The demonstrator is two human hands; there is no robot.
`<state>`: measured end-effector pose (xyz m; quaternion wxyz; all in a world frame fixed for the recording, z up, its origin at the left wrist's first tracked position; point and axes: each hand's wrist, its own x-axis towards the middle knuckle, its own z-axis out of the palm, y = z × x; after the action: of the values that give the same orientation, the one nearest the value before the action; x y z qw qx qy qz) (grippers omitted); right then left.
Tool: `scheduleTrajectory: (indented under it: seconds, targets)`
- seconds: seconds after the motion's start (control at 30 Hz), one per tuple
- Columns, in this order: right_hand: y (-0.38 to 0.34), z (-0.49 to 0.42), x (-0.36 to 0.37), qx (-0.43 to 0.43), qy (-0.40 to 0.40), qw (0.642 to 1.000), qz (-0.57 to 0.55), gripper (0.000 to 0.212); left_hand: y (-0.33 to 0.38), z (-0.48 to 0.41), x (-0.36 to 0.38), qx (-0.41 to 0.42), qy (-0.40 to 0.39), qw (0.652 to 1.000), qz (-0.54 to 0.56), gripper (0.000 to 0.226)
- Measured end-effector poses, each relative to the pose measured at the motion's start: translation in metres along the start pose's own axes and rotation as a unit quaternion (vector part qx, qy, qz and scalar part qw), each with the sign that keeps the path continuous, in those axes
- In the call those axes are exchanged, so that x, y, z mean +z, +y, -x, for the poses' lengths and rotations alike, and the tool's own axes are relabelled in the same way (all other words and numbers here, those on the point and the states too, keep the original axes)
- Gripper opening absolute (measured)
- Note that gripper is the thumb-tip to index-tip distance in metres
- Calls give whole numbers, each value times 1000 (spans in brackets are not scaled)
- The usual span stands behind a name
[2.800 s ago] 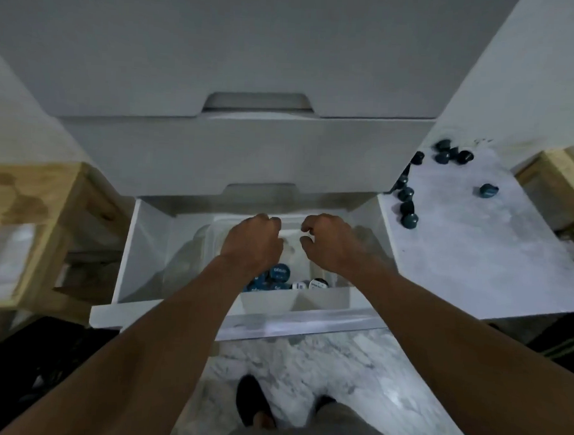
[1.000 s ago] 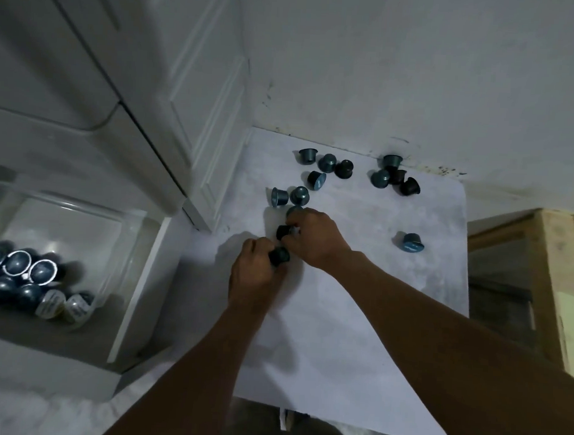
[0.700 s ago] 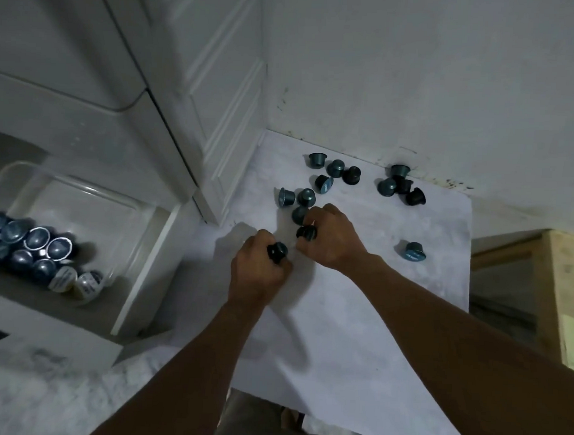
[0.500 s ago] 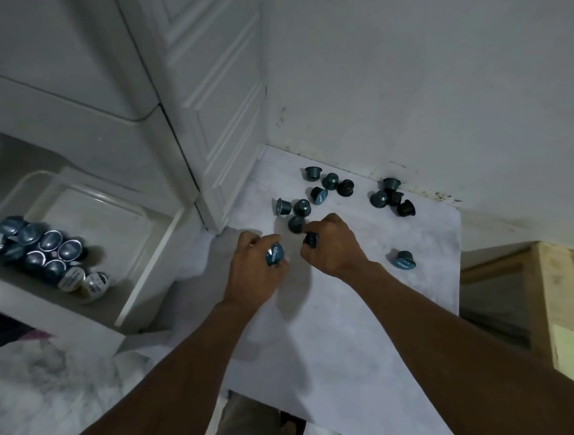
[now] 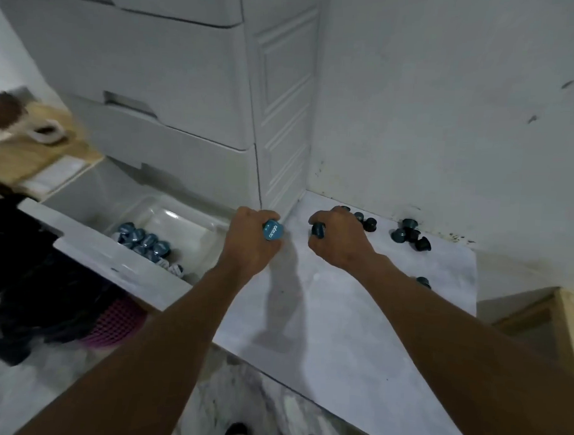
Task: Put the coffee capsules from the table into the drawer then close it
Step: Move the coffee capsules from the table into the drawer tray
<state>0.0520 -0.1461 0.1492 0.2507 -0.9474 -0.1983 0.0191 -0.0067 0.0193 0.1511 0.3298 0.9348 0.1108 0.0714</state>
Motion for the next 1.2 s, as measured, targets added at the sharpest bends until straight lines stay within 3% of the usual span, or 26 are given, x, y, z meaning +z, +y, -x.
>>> scheduleTrajectory:
  seconds: [0.2,0.37,0.63,0.8,1.2]
  targets:
    - [-79,4,22,-15,6,1000,5,37,-39,24,-63,39,56,998,-13,18]
    - [-157,4,66,-12,12,1000,16,20,-110,37,-123,-5,38,998,51,54]
    - [-255,-11,119,-12,24,999,25,23,-202,21,-203,58,-21,997,-42,51]
    - [-265,-31,134,15,13,999,46,35,-221,-7,-208,71,-38,997,-14,50]
    - [-218,-91,177,128,-41,991,3,34,-235,-105,-149,109,-170,977,-65,42]
